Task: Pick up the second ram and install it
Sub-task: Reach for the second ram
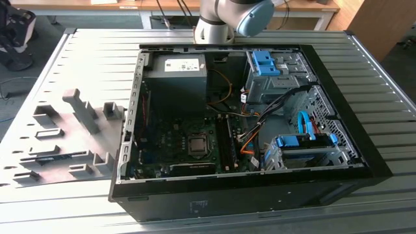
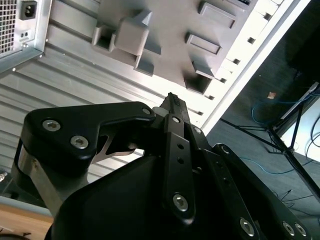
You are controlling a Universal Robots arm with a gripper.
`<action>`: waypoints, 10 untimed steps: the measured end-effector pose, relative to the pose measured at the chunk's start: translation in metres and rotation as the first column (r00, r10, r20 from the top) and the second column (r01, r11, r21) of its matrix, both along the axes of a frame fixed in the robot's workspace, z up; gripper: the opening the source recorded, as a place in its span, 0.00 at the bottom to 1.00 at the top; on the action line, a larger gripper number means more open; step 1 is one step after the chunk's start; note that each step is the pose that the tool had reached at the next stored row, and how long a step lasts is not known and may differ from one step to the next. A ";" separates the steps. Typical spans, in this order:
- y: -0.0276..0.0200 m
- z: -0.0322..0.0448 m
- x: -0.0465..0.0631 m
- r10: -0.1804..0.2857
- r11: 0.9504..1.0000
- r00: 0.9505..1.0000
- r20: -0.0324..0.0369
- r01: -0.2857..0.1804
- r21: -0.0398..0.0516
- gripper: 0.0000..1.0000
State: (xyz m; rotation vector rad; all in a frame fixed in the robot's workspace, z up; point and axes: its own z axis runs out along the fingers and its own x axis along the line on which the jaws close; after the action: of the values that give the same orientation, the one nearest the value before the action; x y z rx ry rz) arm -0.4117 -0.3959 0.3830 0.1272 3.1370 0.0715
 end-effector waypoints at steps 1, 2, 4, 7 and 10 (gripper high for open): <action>0.0000 0.0000 -0.002 0.000 1.000 1.000 0.000 0.000 0.000 0.11; 0.0000 0.0000 -0.002 0.000 1.000 1.000 0.000 0.000 0.000 0.11; 0.0000 0.0000 -0.002 0.000 1.000 1.000 0.000 0.000 0.000 0.11; 0.0000 0.0000 -0.002 0.000 1.000 1.000 0.000 0.000 0.000 0.11; -0.0002 0.0000 -0.003 0.000 1.000 1.000 0.000 0.000 0.000 0.11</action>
State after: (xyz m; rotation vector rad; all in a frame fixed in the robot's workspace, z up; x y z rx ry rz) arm -0.4143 -0.3961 0.3829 0.1272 3.1371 0.0714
